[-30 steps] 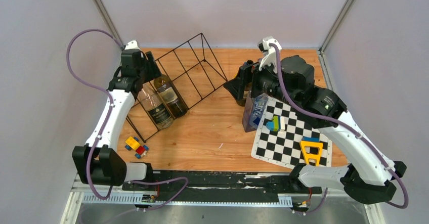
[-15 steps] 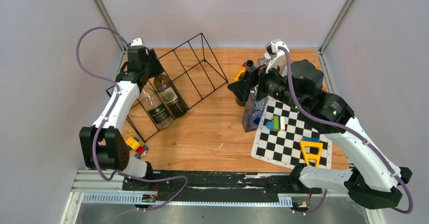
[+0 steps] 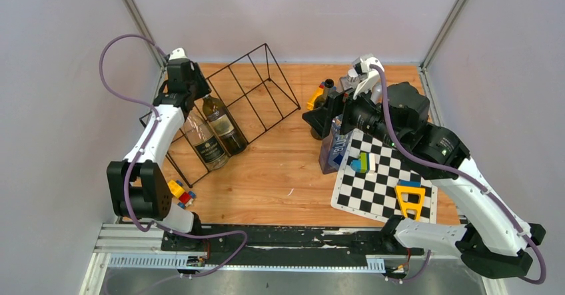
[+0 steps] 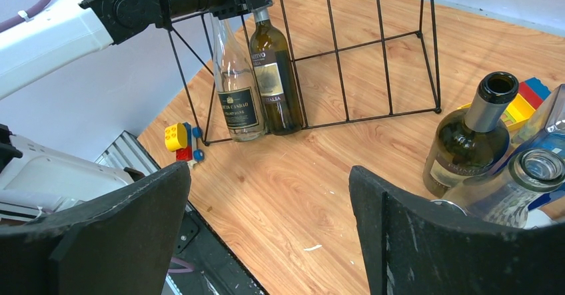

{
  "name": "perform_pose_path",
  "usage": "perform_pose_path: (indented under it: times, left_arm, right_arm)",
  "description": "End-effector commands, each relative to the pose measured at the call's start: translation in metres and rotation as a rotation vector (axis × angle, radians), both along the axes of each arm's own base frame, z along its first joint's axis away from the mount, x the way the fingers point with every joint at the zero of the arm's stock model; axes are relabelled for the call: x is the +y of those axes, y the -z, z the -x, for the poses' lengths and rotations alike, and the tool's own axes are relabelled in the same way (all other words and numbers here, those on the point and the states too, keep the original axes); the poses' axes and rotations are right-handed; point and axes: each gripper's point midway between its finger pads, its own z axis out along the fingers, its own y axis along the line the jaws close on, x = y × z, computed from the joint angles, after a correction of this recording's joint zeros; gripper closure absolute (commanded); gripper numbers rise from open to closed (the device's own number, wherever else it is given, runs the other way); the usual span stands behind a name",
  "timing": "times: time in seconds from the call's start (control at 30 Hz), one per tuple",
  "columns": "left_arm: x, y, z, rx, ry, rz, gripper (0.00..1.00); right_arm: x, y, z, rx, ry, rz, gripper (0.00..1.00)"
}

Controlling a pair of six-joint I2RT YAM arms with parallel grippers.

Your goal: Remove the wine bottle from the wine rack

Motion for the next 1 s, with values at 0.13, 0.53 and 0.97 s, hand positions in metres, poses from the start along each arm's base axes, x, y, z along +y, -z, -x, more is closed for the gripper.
perform_pose_path:
  times: [0.13,0.53,0.97]
  left_arm:
    - [0.008,-0.012,-0.014,-0.058,-0.012,-0.031,0.56]
    - [-0.002,-0.032,0.0,-0.14,0.04,-0.005,0.86]
    - [-0.031,-0.081,0.04,-0.348,0.161,0.115,1.0]
  right_arm:
    - [-0.001,-0.014,0.004,-0.031,-0.004,-0.048,0.1]
    - [-0.012,-0.015,0.007,-0.042,0.02,-0.039,0.1]
    - [-0.019,-0.008,0.009,-0.032,0.04,-0.033,0.09]
